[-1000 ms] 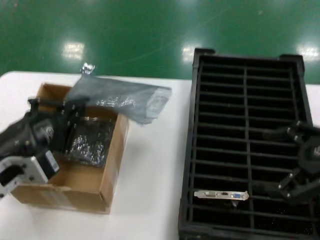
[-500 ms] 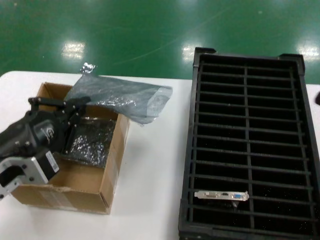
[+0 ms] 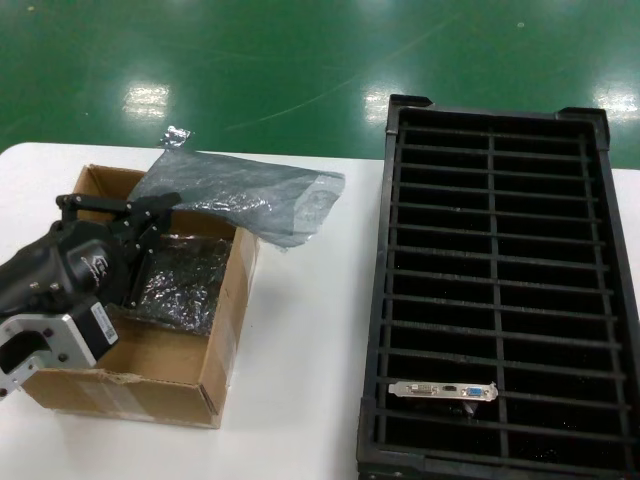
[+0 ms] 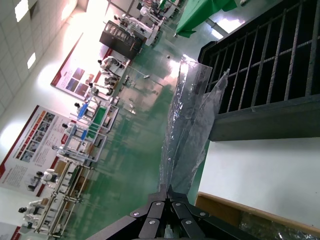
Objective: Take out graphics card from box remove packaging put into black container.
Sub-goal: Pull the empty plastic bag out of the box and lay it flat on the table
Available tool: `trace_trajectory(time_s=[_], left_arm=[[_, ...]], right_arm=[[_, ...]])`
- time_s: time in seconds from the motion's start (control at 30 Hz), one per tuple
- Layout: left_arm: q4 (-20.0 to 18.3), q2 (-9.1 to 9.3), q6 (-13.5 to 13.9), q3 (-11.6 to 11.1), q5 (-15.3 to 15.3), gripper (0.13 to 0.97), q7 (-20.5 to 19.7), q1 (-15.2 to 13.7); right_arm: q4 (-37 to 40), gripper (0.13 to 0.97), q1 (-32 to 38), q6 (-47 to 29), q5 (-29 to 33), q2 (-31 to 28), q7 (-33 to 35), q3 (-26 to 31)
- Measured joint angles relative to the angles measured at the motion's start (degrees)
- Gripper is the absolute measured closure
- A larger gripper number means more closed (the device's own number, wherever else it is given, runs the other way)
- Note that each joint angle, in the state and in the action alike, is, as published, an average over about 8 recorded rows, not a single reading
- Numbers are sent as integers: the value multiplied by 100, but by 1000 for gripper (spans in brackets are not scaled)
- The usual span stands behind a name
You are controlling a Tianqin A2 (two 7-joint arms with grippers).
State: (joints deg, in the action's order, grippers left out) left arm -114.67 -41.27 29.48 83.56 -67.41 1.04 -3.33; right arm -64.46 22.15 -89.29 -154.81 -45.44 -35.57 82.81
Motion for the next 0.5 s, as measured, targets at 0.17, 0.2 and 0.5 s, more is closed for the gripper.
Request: trace_trajectory(time_s=[0.17,0.2,0.5], left_arm=[[0,0,0,0,0,958,0,0],[0,0,0,0,0,958,0,0],[-194,277,734,-283,31,958,-1038,-168]], right_arm=[[41,129,-25,-18,-43,2,-31,29],[45,129,-28,-23,-54,-12,-6,54],[43,129,-43,-29,-92,-106,166,197]])
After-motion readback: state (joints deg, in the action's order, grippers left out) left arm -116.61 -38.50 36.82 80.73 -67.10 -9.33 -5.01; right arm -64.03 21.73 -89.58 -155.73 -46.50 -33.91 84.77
